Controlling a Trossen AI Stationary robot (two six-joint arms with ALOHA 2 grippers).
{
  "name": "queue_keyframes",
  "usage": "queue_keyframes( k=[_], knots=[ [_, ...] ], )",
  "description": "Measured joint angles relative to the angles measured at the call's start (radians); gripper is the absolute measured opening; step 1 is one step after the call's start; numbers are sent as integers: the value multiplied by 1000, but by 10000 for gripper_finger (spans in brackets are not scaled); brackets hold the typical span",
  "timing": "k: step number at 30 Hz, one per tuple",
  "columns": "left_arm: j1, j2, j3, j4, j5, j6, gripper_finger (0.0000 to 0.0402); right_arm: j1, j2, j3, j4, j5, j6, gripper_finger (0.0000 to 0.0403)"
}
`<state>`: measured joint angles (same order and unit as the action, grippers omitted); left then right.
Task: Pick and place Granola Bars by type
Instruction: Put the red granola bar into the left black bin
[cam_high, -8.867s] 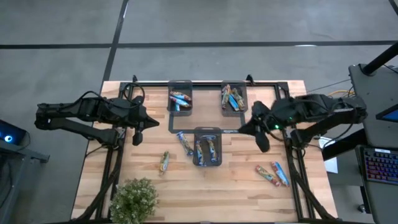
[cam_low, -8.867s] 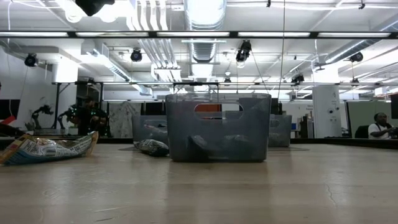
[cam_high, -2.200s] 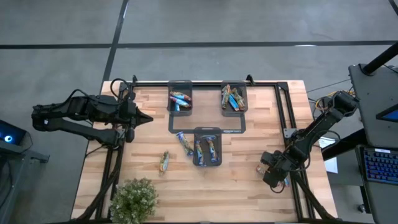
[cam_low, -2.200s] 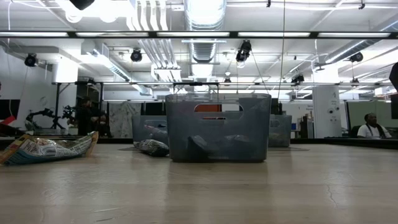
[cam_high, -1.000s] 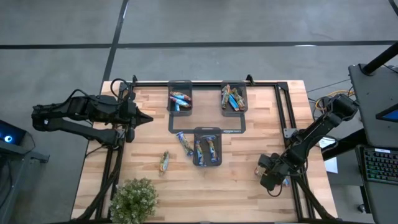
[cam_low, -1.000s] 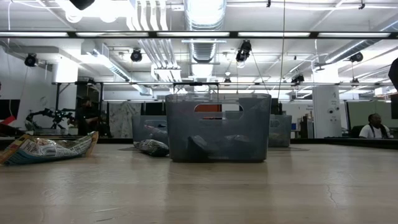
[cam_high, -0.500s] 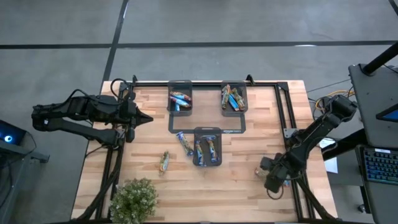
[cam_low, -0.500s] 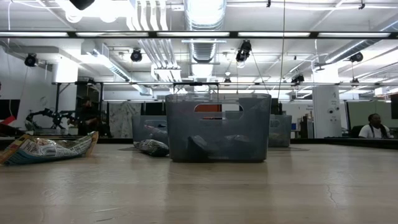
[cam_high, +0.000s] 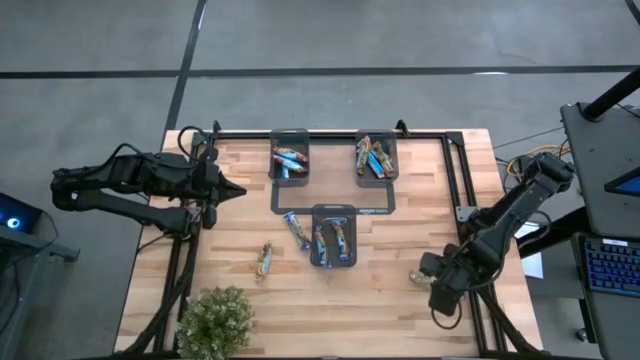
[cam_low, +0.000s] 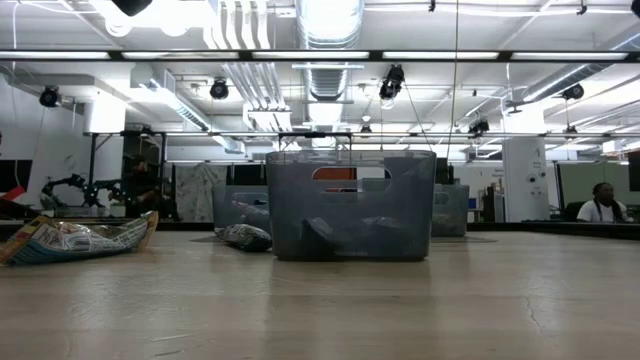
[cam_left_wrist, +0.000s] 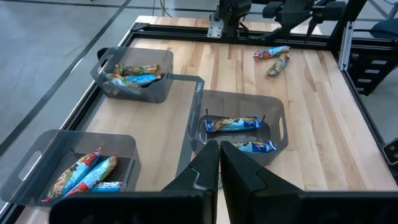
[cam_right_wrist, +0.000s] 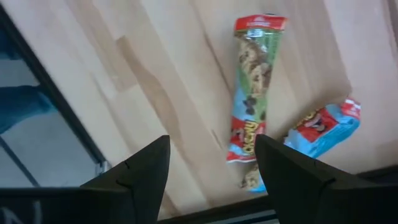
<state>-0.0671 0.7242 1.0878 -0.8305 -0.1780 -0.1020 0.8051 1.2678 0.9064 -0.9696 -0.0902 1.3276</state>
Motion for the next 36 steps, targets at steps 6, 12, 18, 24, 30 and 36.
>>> queue_keyframes(
  k=[6,12,18,24,30,36],
  knots=[
    [0,0,0,0,0,1,0,0,61,36,1,3,-12,226],
    [0,2,0,0,0,1,0,0,218,67,2,-12,-120,226],
    [0,2,0,0,0,1,0,0,317,88,62,-12,-150,226],
    [0,4,0,0,0,2,0,0,313,63,137,0,-132,226],
    [0,5,0,1,0,2,0,-1,279,15,141,3,-120,226],
    [0,5,0,2,0,-1,0,-1,214,-54,177,4,-106,226]
  ],
)
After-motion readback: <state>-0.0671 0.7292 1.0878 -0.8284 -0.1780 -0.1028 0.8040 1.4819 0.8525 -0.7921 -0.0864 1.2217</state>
